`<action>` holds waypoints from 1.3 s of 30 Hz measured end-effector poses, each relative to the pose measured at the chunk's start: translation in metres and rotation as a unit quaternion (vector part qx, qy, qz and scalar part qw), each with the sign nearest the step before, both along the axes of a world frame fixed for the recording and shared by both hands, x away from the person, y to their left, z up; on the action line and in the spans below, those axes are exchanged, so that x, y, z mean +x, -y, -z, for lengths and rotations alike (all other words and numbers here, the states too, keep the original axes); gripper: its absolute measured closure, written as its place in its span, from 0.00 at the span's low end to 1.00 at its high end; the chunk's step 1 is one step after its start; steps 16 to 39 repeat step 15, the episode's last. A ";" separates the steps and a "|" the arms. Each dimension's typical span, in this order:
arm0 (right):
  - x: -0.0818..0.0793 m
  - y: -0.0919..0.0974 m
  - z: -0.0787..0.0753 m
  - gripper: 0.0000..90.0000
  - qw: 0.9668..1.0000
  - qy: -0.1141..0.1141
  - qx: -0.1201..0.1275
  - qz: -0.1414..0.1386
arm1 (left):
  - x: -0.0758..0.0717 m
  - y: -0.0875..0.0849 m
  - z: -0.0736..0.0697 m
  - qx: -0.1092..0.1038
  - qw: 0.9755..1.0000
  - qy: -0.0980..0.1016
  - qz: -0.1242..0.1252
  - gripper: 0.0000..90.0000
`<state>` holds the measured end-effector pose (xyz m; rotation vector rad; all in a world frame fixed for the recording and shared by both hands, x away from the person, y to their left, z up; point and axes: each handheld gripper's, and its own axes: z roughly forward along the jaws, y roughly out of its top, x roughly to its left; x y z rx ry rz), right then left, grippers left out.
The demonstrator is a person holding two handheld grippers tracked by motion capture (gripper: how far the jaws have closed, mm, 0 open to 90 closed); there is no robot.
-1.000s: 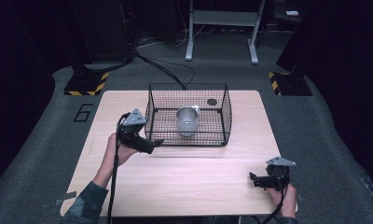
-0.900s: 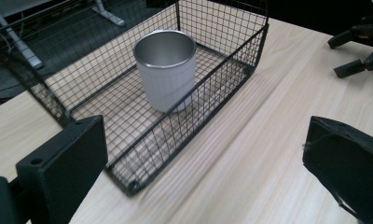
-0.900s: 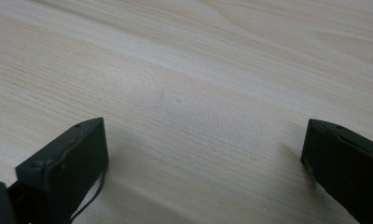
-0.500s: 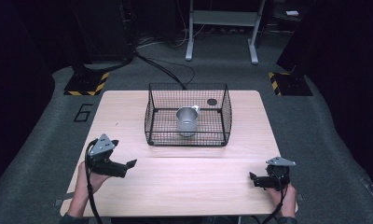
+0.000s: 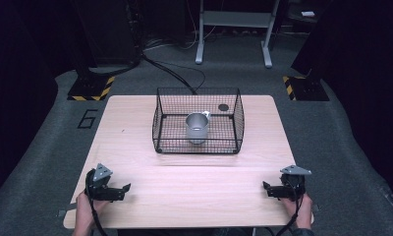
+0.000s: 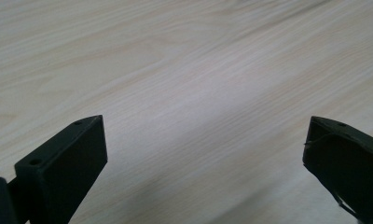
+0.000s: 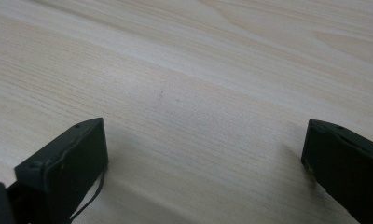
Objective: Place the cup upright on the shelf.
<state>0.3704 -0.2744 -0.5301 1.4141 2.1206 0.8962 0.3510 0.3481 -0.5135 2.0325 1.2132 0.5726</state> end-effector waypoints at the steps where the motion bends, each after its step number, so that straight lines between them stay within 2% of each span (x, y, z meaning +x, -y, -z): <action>1: 0.000 0.000 0.000 0.00 1.000 0.000 0.000 0.000 | 0.001 0.000 0.003 0.004 1.000 0.000 -0.004 0.00; 4: 0.000 0.000 0.000 0.00 1.000 -0.002 0.002 0.002 | 0.006 0.000 0.010 0.011 1.000 -0.002 -0.010 0.00; 6: 0.000 -0.001 0.000 0.00 1.000 -0.003 0.004 0.004 | 0.009 0.001 0.015 0.014 1.000 -0.014 -0.006 0.00; 8: 0.001 0.000 0.000 0.00 1.000 -0.001 0.002 0.001 | 0.010 0.001 0.018 0.008 1.000 -0.013 -0.010 0.00; 9: 0.001 0.000 0.000 0.00 1.000 0.002 0.002 0.001 | 0.011 0.001 0.018 0.006 1.000 -0.017 -0.012 0.00; 11: 0.001 0.000 0.000 0.00 1.000 0.001 -0.002 -0.003 | 0.011 0.001 0.018 0.007 1.000 -0.011 -0.018 0.00; 15: 0.002 0.000 0.000 0.00 1.000 0.002 0.001 -0.002 | 0.012 -0.001 0.018 0.003 1.000 -0.025 -0.014 0.00; 39: 0.002 0.000 0.000 0.00 1.000 0.002 0.001 -0.002 | 0.012 -0.001 0.018 0.003 1.000 -0.025 -0.014 0.00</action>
